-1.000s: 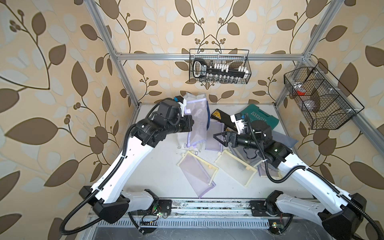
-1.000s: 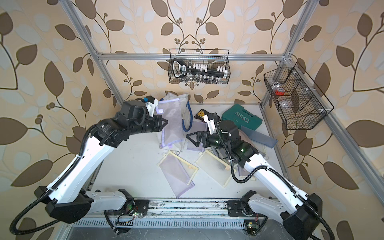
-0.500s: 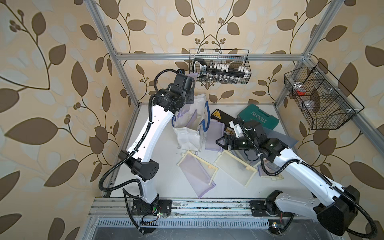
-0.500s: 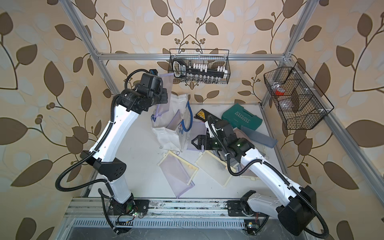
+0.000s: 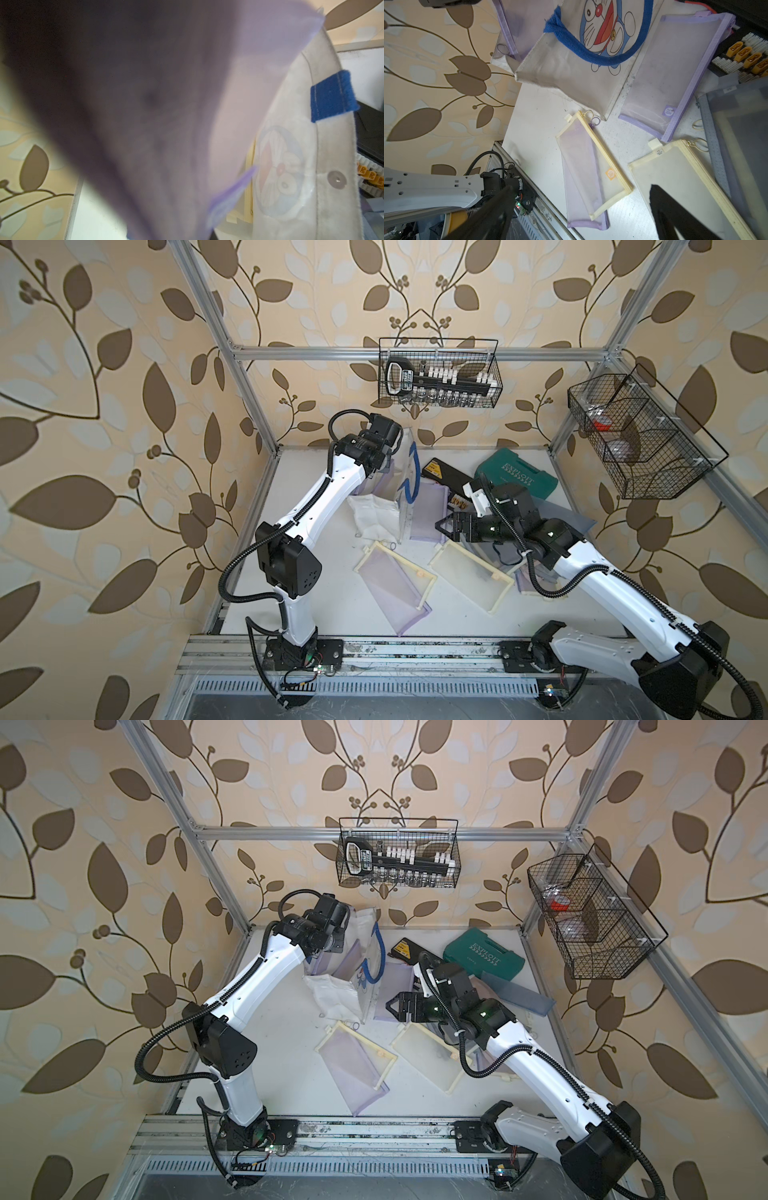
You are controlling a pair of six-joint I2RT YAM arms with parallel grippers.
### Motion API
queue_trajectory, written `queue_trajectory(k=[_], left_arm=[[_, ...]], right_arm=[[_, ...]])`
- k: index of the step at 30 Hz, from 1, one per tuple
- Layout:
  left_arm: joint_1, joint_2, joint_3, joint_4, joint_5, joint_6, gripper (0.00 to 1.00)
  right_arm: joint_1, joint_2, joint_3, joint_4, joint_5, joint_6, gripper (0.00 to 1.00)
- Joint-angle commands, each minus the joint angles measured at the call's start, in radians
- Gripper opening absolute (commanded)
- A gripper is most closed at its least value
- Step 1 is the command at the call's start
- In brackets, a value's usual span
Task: Put the pencil pouch into the canvas bag
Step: Place the pencil pouch in the canvas bag, then pick up the pencil pouch.
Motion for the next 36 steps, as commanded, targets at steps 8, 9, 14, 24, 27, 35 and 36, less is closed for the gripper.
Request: queue_trajectory(k=[8, 9, 14, 24, 27, 35, 36], left_arm=[[0.008, 0.09, 0.127, -0.066, 0.023, -0.015, 0.29], [0.008, 0.093, 0.138, -0.072, 0.028, -0.013, 0.38], [0.005, 0.083, 0.185, -0.137, 0.061, -0.012, 0.73], [-0.054, -0.261, -0.083, -0.186, 0.268, -0.087, 0.78], [-0.09, -0.43, -0.273, -0.194, 0.378, -0.181, 0.83], [-0.187, -0.863, -0.891, -0.068, 0.635, -0.533, 0.85], [-0.188, -0.9, -0.965, -0.036, 0.661, -0.568, 0.85]], right_arm=[[-0.003, 0.021, 0.029, 0.013, 0.002, -0.019, 0.99], [-0.002, 0.02, 0.026, 0.015, 0.002, -0.017, 0.99], [-0.004, 0.003, 0.002, 0.031, 0.001, -0.009, 0.99], [-0.005, 0.034, -0.101, 0.079, -0.036, 0.0, 0.99], [-0.005, 0.081, -0.125, 0.088, -0.063, -0.006, 0.99], [-0.003, 0.251, -0.172, 0.193, -0.148, -0.03, 0.98], [-0.001, 0.277, -0.173, 0.207, -0.159, -0.032, 0.98]])
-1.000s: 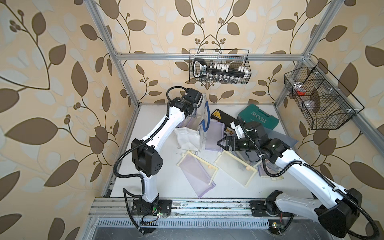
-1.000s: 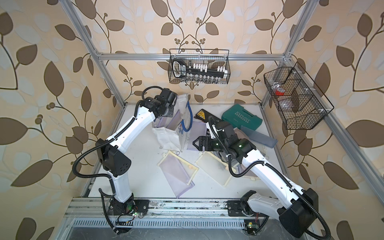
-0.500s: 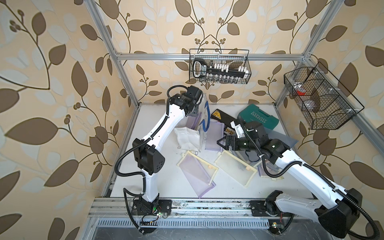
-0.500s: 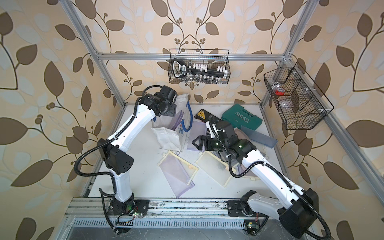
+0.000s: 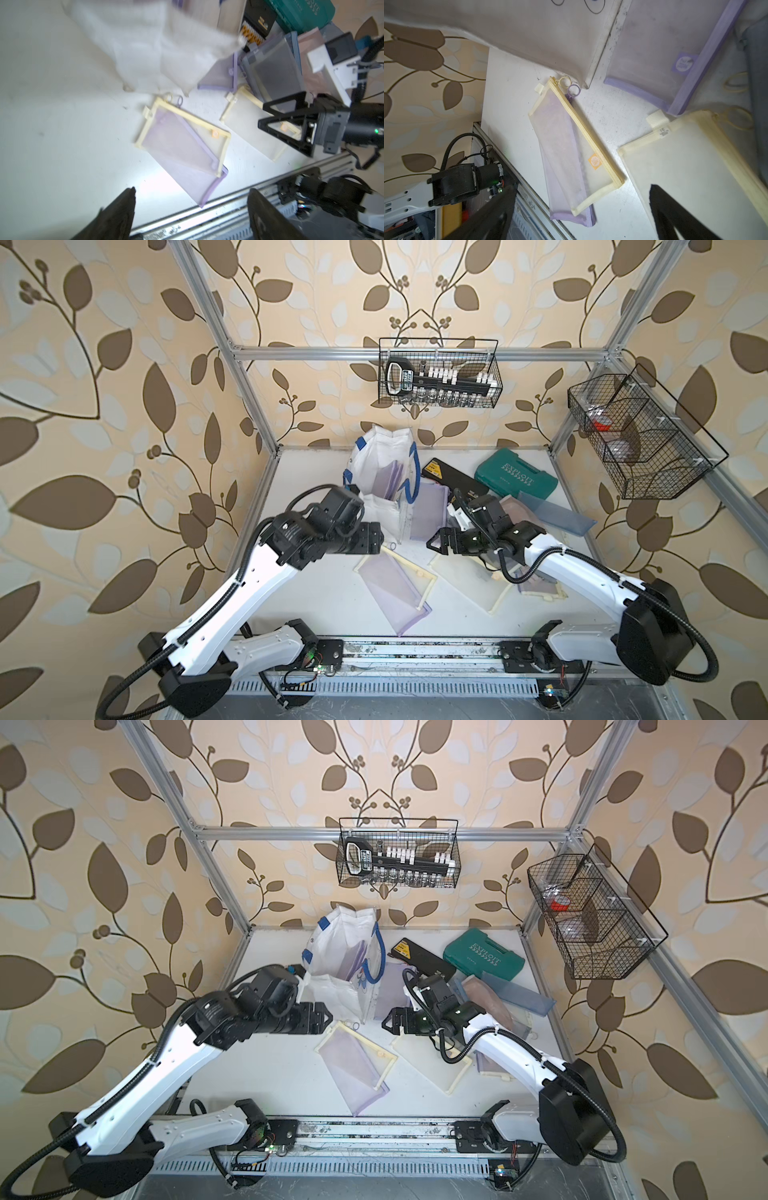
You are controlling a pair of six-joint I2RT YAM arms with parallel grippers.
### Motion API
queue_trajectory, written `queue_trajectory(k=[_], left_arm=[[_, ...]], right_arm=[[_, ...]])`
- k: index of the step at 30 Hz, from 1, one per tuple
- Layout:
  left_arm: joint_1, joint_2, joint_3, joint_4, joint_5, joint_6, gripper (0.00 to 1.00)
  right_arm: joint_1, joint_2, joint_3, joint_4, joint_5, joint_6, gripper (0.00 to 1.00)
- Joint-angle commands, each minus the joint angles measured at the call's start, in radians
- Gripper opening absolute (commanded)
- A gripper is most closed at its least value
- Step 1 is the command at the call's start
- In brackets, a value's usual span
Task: Put the pencil pouch into the canvas bag
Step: Pick up the pencil pouch.
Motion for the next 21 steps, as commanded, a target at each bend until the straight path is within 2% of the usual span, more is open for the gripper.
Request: queue_trajectory(k=[1, 5, 9, 21], left_arm=[[-0.011, -0.09, -0.221, 0.111, 0.168, -0.22, 0.85], [-0.01, -0.164, -0.412, 0.239, 0.236, -0.316, 0.81], [-0.01, -0.148, -0.528, 0.383, 0.292, -0.388, 0.77], [-0.01, -0.019, -0.647, 0.617, 0.247, -0.504, 0.59]], right_arm=[[0.006, 0.087, -0.015, 0.07, -0.07, -0.027, 0.97], [0.042, 0.201, 0.013, 0.111, -0.09, -0.036, 0.94], [0.09, 0.303, 0.053, 0.149, -0.088, -0.029, 0.92], [0.111, 0.448, 0.094, 0.229, -0.097, -0.016, 0.81]])
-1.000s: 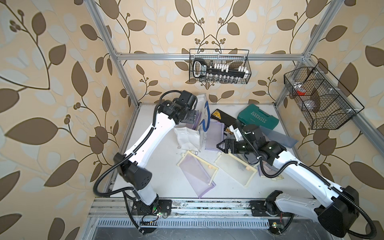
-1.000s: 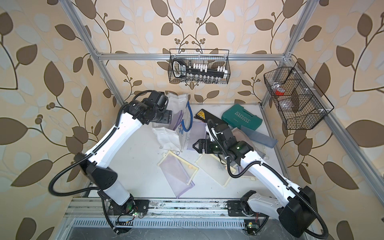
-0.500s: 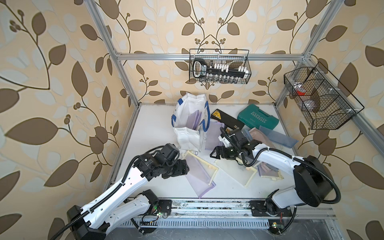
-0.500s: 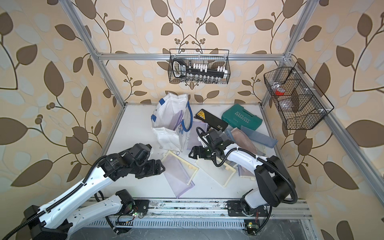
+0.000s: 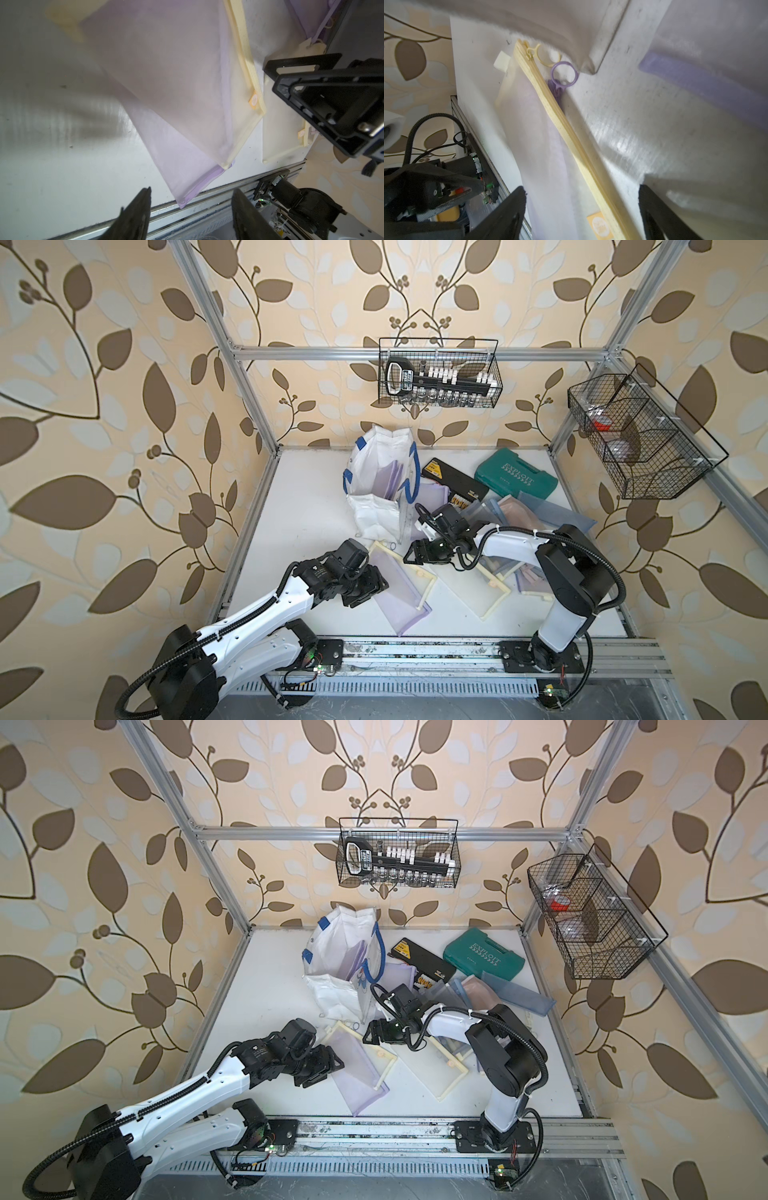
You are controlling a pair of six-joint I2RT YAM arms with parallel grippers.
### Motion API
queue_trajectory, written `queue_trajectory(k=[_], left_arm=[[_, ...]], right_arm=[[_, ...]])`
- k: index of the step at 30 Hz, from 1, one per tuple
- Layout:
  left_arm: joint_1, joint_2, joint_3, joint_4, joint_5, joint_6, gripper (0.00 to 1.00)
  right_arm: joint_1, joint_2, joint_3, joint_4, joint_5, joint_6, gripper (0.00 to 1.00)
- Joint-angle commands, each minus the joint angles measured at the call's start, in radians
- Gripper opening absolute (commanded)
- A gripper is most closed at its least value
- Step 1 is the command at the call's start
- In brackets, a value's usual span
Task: Put the pencil pouch into the canvas bag
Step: Pick up the pencil pouch.
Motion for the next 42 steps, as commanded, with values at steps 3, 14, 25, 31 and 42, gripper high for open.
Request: queue_trajectory(k=[3, 14, 25, 31, 42], left_arm=[[-0.004, 0.061, -0.033, 0.146, -0.01, -0.069, 0.57], [-0.004, 0.198, -0.078, 0.293, -0.045, -0.131, 0.57], [-0.004, 0.299, -0.069, 0.41, -0.038, -0.13, 0.53], [-0.004, 0.304, -0.072, 0.445, -0.023, -0.123, 0.46], [-0.007, 0.191, -0.011, 0.291, 0.006, 0.003, 0.21]], right_arm=[[0.017, 0.033, -0.007, 0.034, -0.016, 0.002, 0.77], [0.059, -0.016, -0.115, 0.098, -0.033, 0.035, 0.47], [0.107, -0.081, -0.169, 0.114, -0.032, 0.058, 0.22], [0.137, -0.124, -0.17, 0.099, -0.03, 0.063, 0.11], [0.156, -0.347, -0.237, -0.003, 0.059, 0.066, 0.06]])
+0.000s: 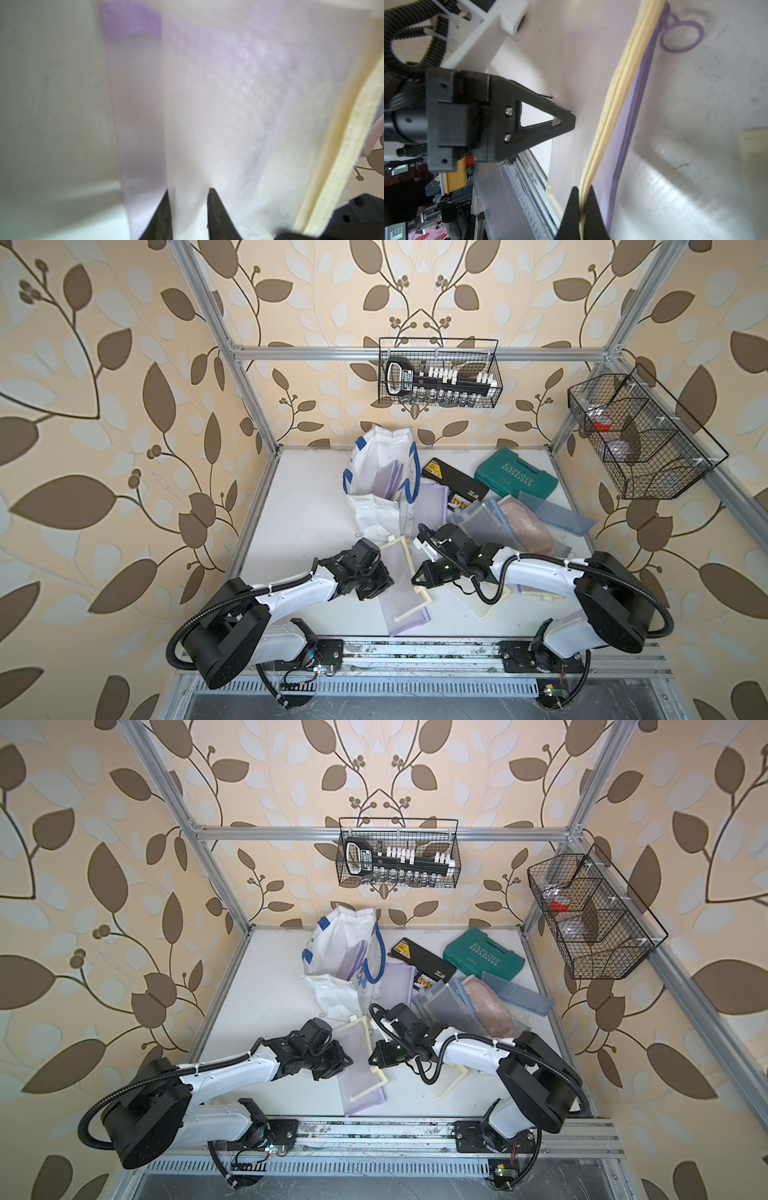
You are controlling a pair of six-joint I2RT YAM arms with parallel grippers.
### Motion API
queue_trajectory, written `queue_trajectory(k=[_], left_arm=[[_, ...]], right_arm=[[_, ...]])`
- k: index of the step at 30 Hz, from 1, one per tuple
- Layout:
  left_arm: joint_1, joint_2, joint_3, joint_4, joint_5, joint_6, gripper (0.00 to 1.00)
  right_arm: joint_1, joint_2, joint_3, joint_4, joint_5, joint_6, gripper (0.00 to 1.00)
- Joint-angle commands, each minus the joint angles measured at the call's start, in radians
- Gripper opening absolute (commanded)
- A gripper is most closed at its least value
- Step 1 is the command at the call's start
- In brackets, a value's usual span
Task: Put the pencil pouch into the canvas bag
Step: Pick up the pencil pouch.
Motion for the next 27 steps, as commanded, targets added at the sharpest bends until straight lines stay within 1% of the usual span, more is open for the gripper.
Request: queue_trajectory(k=[1, 4, 5, 8, 11, 13, 14, 17, 18, 19, 23, 27], left_arm=[[-0.007, -0.084, 0.055, -0.086, 0.004, 0.071, 0.18], [-0.007, -0.131, 0.07, -0.123, 0.009, 0.108, 0.04], [-0.007, -0.141, 0.079, -0.135, 0.017, 0.122, 0.0], [-0.007, -0.166, 0.117, -0.189, 0.036, 0.166, 0.0], [-0.007, -0.2, 0.163, -0.25, 0.046, 0.216, 0.0], [-0.008, -0.214, 0.2, -0.294, 0.058, 0.247, 0.0], [-0.008, -0.218, 0.222, -0.317, 0.07, 0.262, 0.0], [-0.014, -0.23, 0.28, -0.384, 0.097, 0.32, 0.0], [-0.02, -0.238, 0.303, -0.411, 0.097, 0.337, 0.0], [-0.028, -0.249, 0.325, -0.429, 0.097, 0.354, 0.0], [-0.036, -0.27, 0.412, -0.484, 0.153, 0.42, 0.0], [-0.046, -0.241, 0.521, -0.547, 0.2, 0.482, 0.0]], right_arm=[[0.005, -0.061, -0.028, -0.056, 0.051, 0.002, 0.08], [0.002, -0.088, -0.043, -0.056, 0.061, 0.012, 0.16], [-0.001, -0.091, -0.045, -0.06, 0.066, 0.014, 0.21], [-0.012, -0.104, -0.044, -0.069, 0.068, 0.014, 0.26], [-0.015, -0.142, -0.05, -0.066, 0.068, 0.011, 0.26], [-0.015, -0.179, -0.054, -0.077, 0.068, 0.01, 0.32], [-0.014, -0.202, -0.054, -0.091, 0.079, 0.011, 0.38], [-0.025, -0.289, -0.071, -0.136, 0.12, 0.032, 0.7], [-0.044, -0.319, -0.083, -0.146, 0.124, 0.044, 0.79], [-0.065, -0.349, -0.096, -0.151, 0.119, 0.055, 0.84], [-0.206, -0.457, -0.126, -0.161, 0.065, 0.079, 0.96], [-0.323, -0.482, -0.098, -0.198, 0.021, 0.058, 0.99]])
